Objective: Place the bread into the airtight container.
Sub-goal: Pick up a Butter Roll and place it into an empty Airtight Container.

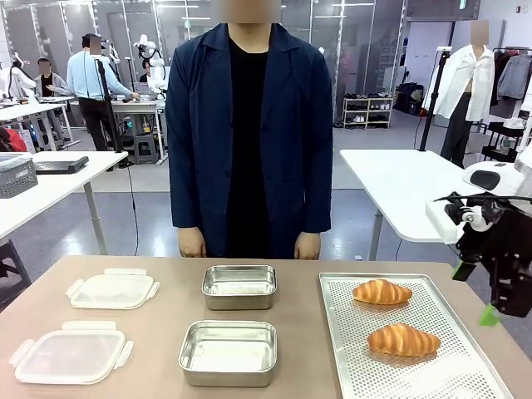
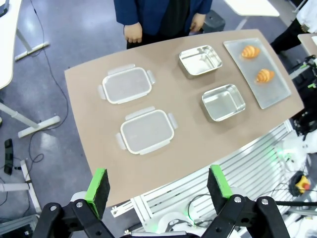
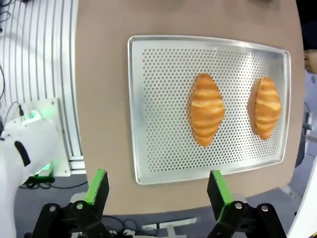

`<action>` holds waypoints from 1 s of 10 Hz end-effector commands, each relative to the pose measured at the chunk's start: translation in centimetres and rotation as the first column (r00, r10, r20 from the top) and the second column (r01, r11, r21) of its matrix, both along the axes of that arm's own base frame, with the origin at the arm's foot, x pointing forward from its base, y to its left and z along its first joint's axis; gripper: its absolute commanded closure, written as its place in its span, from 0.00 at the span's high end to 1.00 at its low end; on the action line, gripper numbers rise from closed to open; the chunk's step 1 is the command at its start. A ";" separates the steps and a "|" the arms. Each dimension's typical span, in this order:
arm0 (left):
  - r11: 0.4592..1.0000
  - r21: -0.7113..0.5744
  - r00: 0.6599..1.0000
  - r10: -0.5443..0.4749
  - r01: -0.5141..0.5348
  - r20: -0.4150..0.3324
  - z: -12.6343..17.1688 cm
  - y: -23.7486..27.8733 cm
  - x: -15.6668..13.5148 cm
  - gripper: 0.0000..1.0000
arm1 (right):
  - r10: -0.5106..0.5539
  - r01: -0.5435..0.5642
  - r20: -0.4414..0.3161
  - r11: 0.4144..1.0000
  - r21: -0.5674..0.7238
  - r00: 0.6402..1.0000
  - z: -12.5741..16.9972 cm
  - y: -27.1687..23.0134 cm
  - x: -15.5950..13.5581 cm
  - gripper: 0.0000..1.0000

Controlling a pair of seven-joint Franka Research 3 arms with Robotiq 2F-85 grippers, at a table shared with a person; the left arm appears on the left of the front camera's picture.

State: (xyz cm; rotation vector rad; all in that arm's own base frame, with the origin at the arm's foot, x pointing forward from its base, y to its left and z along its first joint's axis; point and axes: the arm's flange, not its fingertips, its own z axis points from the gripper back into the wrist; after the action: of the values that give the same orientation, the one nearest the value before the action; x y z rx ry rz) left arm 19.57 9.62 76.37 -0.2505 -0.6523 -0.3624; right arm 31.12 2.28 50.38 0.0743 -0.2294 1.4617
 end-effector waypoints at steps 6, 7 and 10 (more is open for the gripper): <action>1.000 0.006 1.000 -0.016 0.016 0.002 0.2 0.0 -0.1 1.00 | -0.007 0.007 -0.007 1.000 -0.018 1.000 0.1 0.1 -0.2 1.00; 1.000 0.006 1.000 -0.016 0.016 0.002 0.2 0.0 -0.1 1.00 | 0.026 -0.027 -0.049 0.999 -0.027 0.998 -1.4 0.9 1.2 1.00; 1.000 0.006 1.000 -0.016 0.016 0.002 0.2 0.0 -0.1 1.00 | 0.035 -0.041 -0.062 0.994 -0.103 0.997 -5.7 2.6 3.5 1.00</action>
State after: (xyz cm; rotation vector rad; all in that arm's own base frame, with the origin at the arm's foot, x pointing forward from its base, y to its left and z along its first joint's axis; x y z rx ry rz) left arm 19.56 9.62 76.38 -0.2504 -0.6526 -0.3625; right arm 33.74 4.42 46.37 0.0638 -0.1145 1.4765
